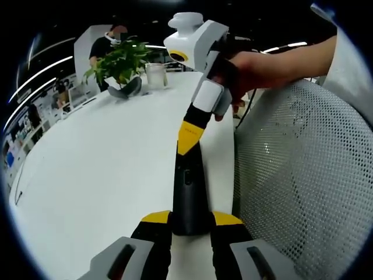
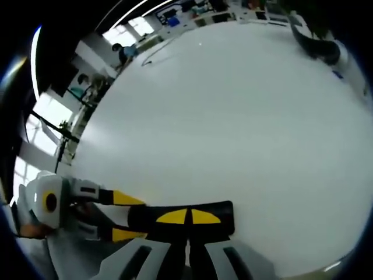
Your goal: Press the specified remote control buttons in sequence, fully releasing each button before pressing the next.
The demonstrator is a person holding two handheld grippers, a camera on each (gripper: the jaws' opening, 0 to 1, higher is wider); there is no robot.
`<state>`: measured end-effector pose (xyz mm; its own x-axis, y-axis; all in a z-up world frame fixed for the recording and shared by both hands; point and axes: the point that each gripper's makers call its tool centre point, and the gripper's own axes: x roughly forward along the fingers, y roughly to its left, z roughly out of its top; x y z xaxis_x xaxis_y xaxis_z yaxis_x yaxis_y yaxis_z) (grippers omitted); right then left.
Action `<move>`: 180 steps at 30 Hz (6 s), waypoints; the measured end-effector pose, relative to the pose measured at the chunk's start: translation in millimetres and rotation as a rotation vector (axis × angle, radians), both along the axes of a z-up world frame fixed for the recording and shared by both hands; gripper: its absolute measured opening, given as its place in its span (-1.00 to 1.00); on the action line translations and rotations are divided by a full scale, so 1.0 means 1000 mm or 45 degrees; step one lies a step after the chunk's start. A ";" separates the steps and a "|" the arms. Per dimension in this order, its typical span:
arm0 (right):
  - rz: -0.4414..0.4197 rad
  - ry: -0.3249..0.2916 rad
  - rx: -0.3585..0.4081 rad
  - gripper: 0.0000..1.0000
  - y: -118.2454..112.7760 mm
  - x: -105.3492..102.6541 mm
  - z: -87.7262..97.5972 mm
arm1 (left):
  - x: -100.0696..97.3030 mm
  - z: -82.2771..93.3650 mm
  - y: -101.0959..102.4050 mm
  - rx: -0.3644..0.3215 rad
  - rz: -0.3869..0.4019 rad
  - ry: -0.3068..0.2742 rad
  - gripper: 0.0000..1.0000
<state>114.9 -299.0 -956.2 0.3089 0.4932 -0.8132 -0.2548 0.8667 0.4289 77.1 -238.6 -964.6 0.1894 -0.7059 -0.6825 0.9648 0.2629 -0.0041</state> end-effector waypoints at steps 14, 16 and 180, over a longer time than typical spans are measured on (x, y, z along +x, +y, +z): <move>0.087 -0.052 -0.117 -1.00 0.002 0.002 -0.002 | 0.001 0.000 0.000 0.000 0.007 -0.002 -0.51; 0.100 -0.077 -0.142 -1.00 0.003 0.001 -0.002 | 0.001 0.000 0.000 0.000 0.008 -0.002 -0.51; 0.261 -0.103 -0.289 -1.00 0.008 -0.010 -0.002 | -0.001 0.000 0.000 -0.005 0.004 0.002 -0.51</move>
<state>105.1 -291.5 -958.6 0.2900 0.3607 -0.8864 -0.4597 0.8649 0.2016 76.2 -239.0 -965.0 0.1907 -0.7078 -0.6802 0.9640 0.2658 -0.0062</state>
